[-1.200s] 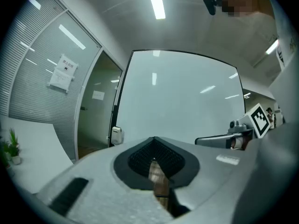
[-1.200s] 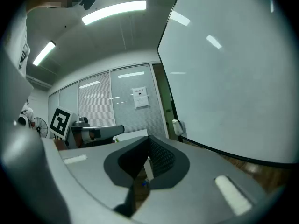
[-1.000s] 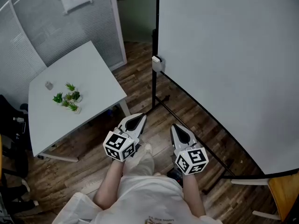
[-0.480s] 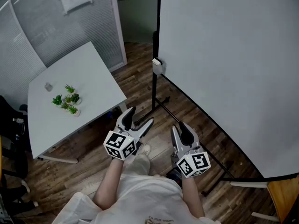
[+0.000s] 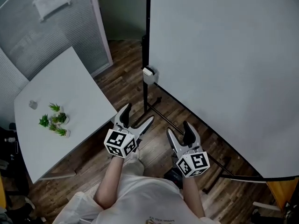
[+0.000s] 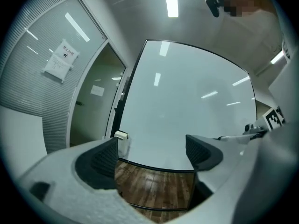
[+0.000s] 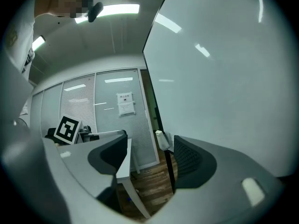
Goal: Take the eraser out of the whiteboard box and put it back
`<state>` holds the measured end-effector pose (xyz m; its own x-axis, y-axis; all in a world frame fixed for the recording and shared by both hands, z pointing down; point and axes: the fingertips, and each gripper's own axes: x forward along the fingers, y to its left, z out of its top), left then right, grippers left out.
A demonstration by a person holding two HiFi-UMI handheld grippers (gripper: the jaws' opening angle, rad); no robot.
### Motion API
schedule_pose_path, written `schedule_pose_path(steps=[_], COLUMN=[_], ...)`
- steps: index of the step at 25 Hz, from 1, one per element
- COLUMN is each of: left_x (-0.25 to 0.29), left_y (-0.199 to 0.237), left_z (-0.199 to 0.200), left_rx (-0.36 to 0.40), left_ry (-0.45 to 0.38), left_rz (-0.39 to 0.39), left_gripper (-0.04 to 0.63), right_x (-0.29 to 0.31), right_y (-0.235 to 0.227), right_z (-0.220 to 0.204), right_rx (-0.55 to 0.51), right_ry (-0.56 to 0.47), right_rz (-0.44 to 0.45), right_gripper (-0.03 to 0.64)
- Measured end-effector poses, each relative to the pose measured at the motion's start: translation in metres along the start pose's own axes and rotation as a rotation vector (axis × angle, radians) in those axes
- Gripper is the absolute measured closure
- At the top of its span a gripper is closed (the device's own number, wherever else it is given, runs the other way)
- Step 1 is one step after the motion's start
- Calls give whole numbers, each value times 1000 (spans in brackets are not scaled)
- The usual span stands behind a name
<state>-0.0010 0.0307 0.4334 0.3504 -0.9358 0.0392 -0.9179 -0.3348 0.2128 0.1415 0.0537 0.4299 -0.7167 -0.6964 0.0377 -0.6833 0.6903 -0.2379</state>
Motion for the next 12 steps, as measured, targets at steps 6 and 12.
schedule_pose_path(steps=[6, 12], left_x=[49, 84], left_y=[59, 104], left_z=[3, 7], left_rx=[24, 31], left_ry=[45, 69], left_rz=[-18, -53], left_gripper=[155, 166], right_x=[66, 114], right_y=[-15, -26], right_z=[-4, -9], right_rx=[20, 27], right_ry=[30, 40], right_rz=[-51, -121], right_gripper=[311, 319])
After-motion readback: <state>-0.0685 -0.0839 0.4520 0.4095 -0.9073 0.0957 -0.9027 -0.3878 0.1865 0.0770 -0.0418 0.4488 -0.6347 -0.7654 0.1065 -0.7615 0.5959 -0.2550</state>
